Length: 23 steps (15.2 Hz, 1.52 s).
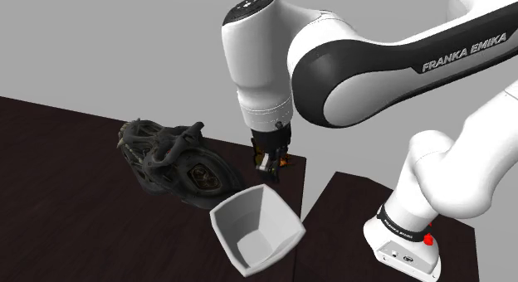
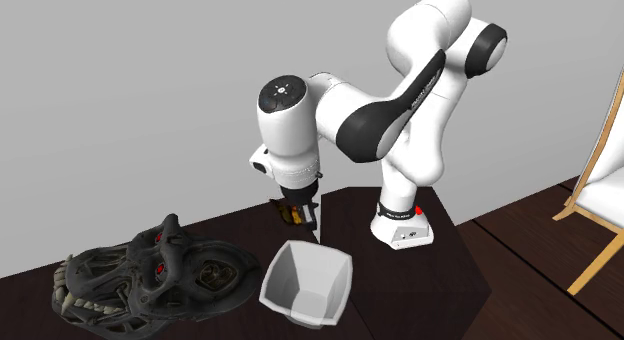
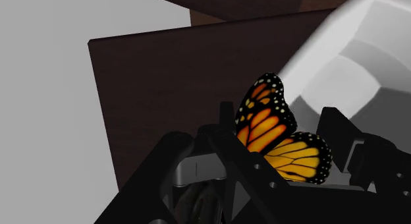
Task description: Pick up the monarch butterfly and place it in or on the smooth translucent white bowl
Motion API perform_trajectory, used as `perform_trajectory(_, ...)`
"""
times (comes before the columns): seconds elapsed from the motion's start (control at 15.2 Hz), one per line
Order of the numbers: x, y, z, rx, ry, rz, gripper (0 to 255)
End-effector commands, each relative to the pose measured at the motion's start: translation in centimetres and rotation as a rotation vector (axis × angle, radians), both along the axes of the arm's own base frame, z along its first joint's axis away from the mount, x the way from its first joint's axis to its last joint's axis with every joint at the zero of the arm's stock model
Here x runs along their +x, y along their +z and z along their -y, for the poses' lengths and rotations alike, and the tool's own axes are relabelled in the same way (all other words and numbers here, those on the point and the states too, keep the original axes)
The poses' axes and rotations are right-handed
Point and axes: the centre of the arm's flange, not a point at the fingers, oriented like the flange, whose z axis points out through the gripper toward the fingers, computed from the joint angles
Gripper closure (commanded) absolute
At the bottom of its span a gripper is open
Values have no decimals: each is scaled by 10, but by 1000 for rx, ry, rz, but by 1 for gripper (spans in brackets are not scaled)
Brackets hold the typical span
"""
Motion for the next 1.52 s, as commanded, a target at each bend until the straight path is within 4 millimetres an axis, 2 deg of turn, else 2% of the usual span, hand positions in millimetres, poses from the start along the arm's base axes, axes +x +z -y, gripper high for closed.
perform_trajectory(0.0,-12,-1,-24,0,-2,0,255)
perform_trajectory(0.33,-39,-1,-84,0,-2,0,255)
perform_trajectory(0.4,-42,-1,-89,0,-2,0,255)
perform_trajectory(1.25,-42,-73,-89,0,-2,0,255)
perform_trajectory(1.45,-42,-73,-89,0,-2,0,255)
